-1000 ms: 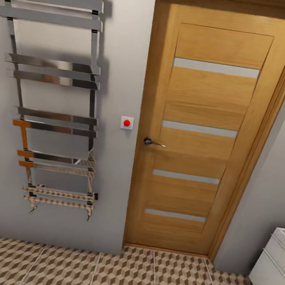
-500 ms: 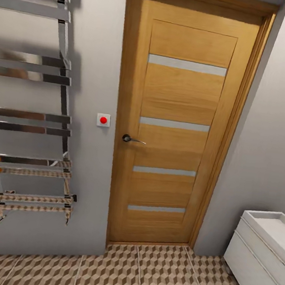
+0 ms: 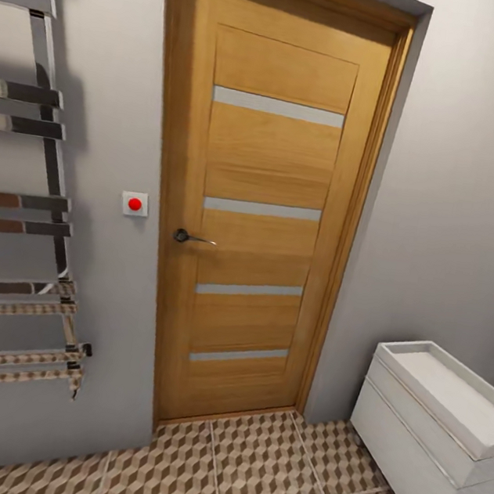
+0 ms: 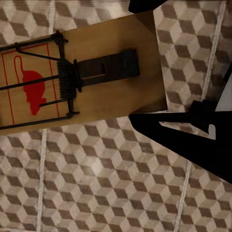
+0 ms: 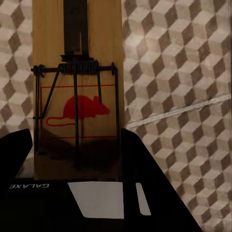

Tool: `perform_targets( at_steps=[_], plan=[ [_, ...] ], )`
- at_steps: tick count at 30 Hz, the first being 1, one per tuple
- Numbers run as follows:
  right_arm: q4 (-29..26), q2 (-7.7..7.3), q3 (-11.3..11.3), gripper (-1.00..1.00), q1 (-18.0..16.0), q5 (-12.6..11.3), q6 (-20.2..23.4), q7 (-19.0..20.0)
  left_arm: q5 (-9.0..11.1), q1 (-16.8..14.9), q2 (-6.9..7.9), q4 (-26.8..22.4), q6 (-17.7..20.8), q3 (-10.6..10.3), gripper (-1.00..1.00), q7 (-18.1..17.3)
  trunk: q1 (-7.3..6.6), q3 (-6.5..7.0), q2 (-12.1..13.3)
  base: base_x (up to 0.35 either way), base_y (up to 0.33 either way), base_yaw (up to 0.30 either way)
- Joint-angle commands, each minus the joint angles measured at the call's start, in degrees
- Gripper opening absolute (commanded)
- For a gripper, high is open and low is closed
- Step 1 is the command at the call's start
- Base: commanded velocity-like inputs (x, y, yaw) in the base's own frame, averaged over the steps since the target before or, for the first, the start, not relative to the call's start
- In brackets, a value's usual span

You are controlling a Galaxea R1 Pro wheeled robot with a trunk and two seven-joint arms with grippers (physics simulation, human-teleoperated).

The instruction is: Take the four mousetraps from the cabinet in the bathroom and place them on the bathroom floor. Make sure all four end up on the same floor surface, and ensure that at least two of them are either under or directly next to the same bathroom sink.

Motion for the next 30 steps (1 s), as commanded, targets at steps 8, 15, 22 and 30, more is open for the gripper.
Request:
perform_targets(
  at_steps=[8, 15, 22, 30],
  plan=[
    [0.1, 0.09, 0.3, -1.00, -0.1, -0.5, 0.1, -0.2, 0.0, 0.0, 0.00, 0.0, 0.0, 0.2, -1.00, 0.1, 0.00, -0.06, 0.0, 0.000, 0.000, -0.300],
    [0.1, 0.09, 0.3, -1.00, -0.1, -0.5, 0.1, -0.2, 0.0, 0.0, 0.00, 0.0, 0.0, 0.2, -1.00, 0.1, 0.00, -0.06, 0.0, 0.000, 0.000, -0.300],
    [0.1, 0.09, 0.3, -1.00, -0.1, -0.5, 0.1, -0.2, 0.0, 0.0, 0.00, 0.0, 0.0, 0.2, -1.00, 0.1, 0.00, -0.06, 0.0, 0.000, 0.000, -0.300],
    [0.1, 0.09, 0.3, -1.00, -0.1, -0.5, 0.1, -0.2, 0.0, 0.0, -0.02, 0.0, 0.1, 0.2, -1.00, 0.1, 0.00, -0.06, 0.0, 0.000, 0.000, -0.300]
  ],
)
